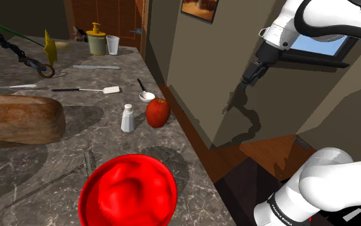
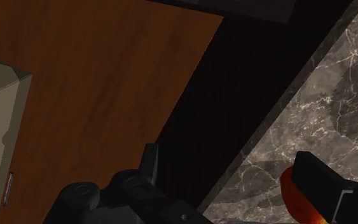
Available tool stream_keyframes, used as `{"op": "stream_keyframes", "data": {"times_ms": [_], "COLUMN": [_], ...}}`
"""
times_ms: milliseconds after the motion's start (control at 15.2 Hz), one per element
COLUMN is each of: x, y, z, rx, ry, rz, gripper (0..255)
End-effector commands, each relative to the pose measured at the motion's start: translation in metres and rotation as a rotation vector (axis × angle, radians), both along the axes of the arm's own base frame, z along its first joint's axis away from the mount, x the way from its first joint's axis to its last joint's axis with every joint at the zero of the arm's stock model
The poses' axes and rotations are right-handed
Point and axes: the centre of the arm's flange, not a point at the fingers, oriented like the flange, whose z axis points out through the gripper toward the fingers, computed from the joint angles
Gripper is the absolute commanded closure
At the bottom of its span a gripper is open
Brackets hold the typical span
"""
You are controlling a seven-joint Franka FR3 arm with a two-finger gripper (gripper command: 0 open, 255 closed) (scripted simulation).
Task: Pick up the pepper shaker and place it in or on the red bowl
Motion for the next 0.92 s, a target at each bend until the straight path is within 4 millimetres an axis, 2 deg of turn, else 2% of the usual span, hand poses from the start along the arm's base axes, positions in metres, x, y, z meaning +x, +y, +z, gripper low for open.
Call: {"op": "stream_keyframes", "data": {"times_ms": [0,858], "x": [0.0,0.081], "y": [0.0,0.144], "z": [0.0,-0.042], "rx": [0.0,0.01], "ry": [0.0,-0.001], "rz": [0.0,0.01], "gripper": [0,0]}}
